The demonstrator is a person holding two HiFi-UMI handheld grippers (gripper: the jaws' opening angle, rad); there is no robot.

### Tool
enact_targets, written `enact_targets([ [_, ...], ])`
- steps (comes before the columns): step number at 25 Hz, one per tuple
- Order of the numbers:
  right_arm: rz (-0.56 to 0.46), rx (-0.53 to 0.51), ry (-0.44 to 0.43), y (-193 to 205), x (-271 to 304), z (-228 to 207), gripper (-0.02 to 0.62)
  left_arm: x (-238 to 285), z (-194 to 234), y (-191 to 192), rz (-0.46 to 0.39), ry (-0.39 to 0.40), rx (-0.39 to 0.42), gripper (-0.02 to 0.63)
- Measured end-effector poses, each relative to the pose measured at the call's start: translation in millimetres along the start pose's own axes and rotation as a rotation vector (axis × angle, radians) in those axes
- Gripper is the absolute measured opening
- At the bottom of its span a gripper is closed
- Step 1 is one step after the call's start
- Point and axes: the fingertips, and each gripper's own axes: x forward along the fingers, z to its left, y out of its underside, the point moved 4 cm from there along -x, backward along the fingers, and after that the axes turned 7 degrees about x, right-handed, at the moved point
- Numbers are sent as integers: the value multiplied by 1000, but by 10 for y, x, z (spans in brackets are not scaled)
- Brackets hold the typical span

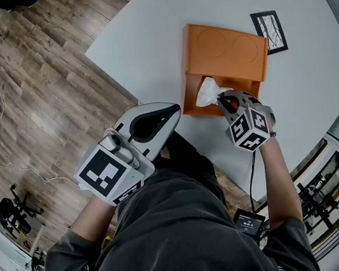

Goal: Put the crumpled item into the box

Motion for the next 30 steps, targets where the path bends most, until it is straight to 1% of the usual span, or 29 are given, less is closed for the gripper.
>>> enact_targets([
  [18,-25,56,26,13,-50,-1,43,14,-32,-33,4,23,10,12],
  [30,-30,70,39,-16,-97,2,52,-26,-44,-67,-3,34,27,12],
])
